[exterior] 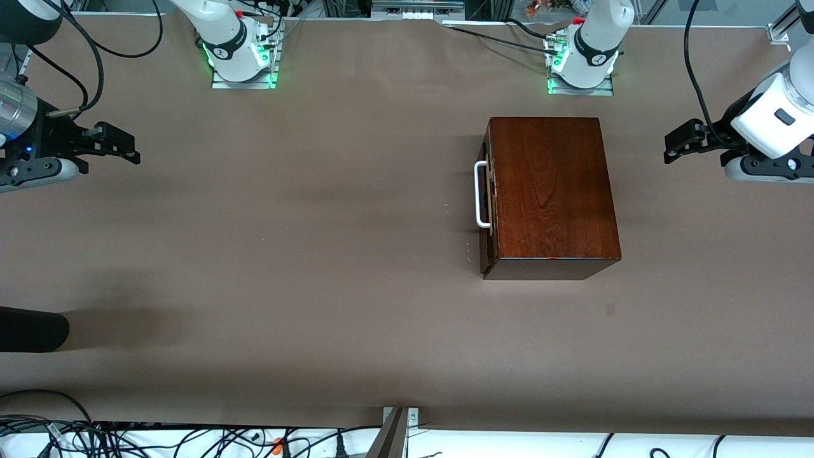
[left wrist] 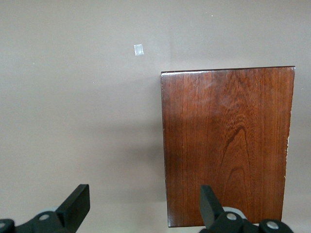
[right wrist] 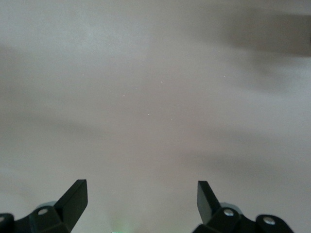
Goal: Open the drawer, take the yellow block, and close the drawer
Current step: 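Move the left gripper to the white drawer handle of the wooden box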
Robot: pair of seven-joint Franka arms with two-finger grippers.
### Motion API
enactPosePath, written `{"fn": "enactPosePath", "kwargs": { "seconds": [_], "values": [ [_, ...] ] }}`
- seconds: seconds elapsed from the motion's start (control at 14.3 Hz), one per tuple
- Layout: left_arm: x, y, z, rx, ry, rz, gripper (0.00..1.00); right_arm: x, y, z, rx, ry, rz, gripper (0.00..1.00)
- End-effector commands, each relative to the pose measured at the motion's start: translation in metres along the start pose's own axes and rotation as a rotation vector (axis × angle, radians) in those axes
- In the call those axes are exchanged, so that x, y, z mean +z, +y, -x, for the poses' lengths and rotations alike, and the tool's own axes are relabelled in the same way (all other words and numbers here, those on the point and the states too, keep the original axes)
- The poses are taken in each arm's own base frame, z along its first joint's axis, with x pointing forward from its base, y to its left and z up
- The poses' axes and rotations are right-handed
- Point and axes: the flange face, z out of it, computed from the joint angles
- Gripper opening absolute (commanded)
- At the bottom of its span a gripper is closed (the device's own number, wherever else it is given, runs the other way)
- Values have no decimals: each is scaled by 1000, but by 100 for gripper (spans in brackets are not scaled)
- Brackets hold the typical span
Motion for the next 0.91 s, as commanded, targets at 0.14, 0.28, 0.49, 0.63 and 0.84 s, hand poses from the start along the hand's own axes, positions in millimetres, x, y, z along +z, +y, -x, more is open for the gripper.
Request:
{"fn": "enactPosePath", "kwargs": {
  "seconds": [0.14,0.28,0.49,0.63,0.84],
  "values": [
    [-5,1,4,9,10,20,100,-3,3,4,6,-3,-7,100],
    [-5,2,4,9,7,23,100,-3,3,4,6,-3,-7,100],
    [-5,1,4,6,7,25,100,-3,3,5,6,-5,-7,100],
    [-6,-1,4,-27,7,51,100,-3,3,4,6,-3,-7,100],
    [-8,0,4,-30,13,53,100,-3,3,4,6,-3,-7,100]
  ]
}}
